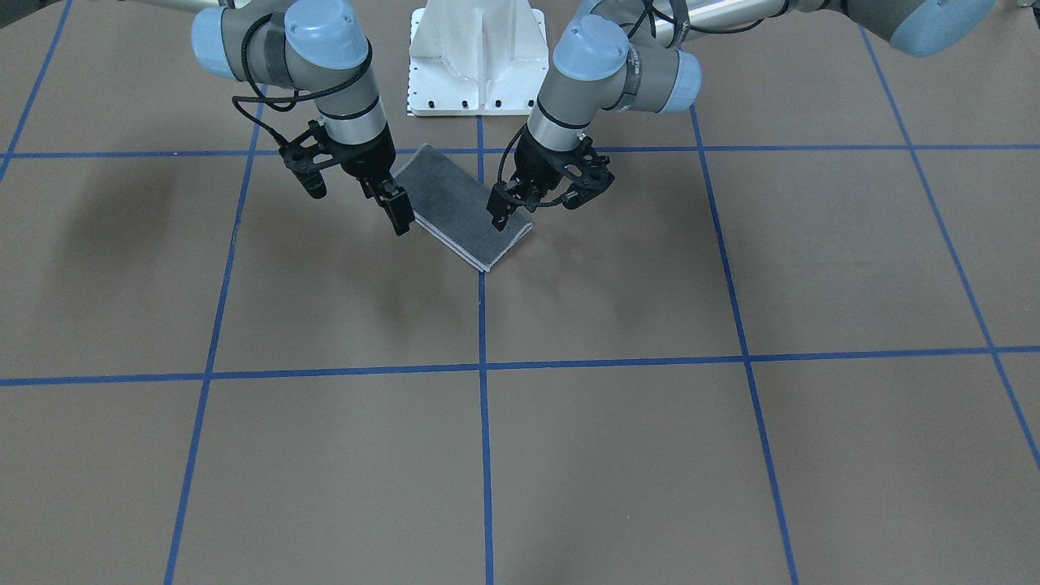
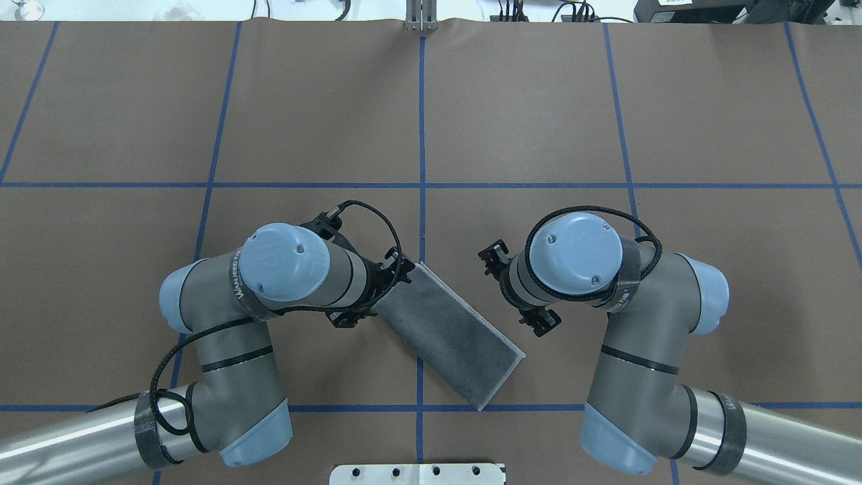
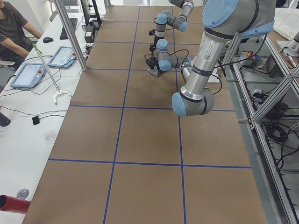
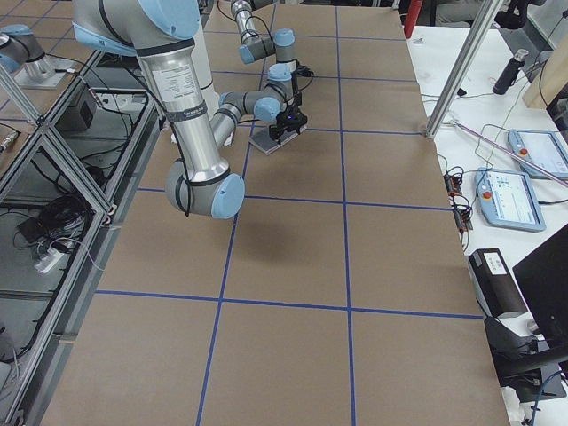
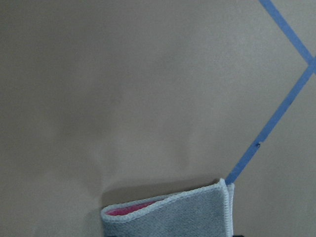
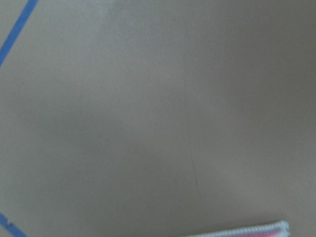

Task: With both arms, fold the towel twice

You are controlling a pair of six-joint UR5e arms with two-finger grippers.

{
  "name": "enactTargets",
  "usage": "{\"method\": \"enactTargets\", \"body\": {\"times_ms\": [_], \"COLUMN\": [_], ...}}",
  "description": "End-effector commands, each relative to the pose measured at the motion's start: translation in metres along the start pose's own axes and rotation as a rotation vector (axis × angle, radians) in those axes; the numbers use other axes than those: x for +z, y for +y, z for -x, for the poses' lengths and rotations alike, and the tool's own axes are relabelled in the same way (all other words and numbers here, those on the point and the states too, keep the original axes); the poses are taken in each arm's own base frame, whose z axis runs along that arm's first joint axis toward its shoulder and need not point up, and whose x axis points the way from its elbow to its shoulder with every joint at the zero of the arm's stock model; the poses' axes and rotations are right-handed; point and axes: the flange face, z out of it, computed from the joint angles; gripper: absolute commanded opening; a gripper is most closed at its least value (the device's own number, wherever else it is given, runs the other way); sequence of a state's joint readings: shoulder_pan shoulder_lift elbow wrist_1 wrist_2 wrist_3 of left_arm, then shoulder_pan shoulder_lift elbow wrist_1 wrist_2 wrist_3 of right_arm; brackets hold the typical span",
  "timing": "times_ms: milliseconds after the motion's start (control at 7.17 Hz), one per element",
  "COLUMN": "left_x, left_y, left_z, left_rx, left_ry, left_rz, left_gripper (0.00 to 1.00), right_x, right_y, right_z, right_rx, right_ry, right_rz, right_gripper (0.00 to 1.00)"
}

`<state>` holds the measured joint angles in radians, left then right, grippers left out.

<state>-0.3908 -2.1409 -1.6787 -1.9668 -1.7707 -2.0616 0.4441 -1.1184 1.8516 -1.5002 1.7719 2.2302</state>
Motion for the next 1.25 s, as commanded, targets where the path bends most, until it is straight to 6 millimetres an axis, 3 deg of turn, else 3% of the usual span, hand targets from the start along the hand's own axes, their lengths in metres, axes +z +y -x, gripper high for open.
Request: {"method": "enactTargets", "body": {"times_ms": [0, 418, 558, 697, 1115], "left_x": [0.008, 0.015, 0.016, 0.017, 0.020], "left_y": [0.004, 0.016, 0.017, 0.016, 0.019], "left_z": [0.009, 0.015, 0.016, 0.016, 0.018], "left_rx": [0.003, 0.009, 0.010, 0.009, 0.011], "left_ry": [-0.016, -0.031, -0.033, -0.036, -0.041], "left_rz": [-0.001, 0.012, 0.012, 0.011, 0.013], "left_gripper": [0.72, 0.64, 0.56, 0.49, 0.45], "right_x": [0.003, -0.012, -0.019, -0.019, -0.017], "right_y": [-0.007, -0.042, -0.055, -0.056, -0.058], "right_z": [0.003, 0.021, 0.026, 0.027, 0.026], "right_rx": [-0.008, -0.018, -0.018, -0.015, -0.014], "right_ry": [0.004, -0.021, -0.013, -0.010, -0.007], "right_rz": [-0.007, -0.018, 0.006, 0.007, 0.007], "right_gripper": [1.00, 1.00, 1.00, 1.00, 1.00]}}
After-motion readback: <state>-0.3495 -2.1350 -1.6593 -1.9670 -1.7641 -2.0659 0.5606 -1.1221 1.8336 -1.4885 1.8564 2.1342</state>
